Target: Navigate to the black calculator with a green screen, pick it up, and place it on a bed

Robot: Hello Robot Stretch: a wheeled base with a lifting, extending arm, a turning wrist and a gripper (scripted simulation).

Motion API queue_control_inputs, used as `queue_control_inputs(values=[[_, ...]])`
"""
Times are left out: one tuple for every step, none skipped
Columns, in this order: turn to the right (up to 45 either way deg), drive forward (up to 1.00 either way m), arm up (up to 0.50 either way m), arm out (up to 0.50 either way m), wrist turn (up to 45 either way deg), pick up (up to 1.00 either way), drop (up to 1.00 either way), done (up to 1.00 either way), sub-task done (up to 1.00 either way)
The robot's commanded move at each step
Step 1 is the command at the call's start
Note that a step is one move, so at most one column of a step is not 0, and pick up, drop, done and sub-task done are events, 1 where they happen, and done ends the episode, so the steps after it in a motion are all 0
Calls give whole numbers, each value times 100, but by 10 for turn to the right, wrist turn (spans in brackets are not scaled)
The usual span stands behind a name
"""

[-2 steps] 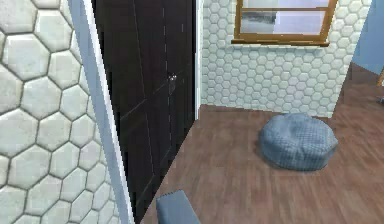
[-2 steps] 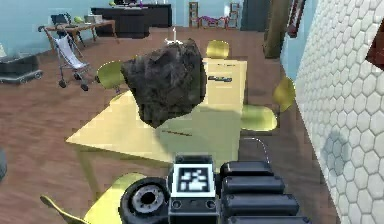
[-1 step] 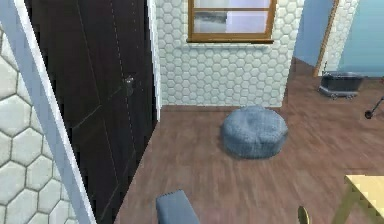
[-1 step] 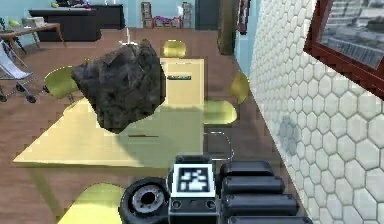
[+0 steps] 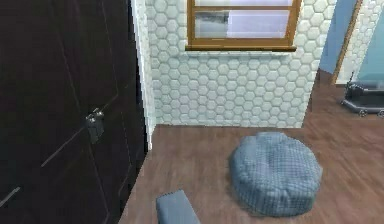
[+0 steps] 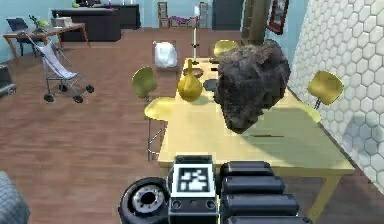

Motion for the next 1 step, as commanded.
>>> queue_control_inputs(values=[[450, 0, 0, 0, 0, 0, 0, 0, 0]])
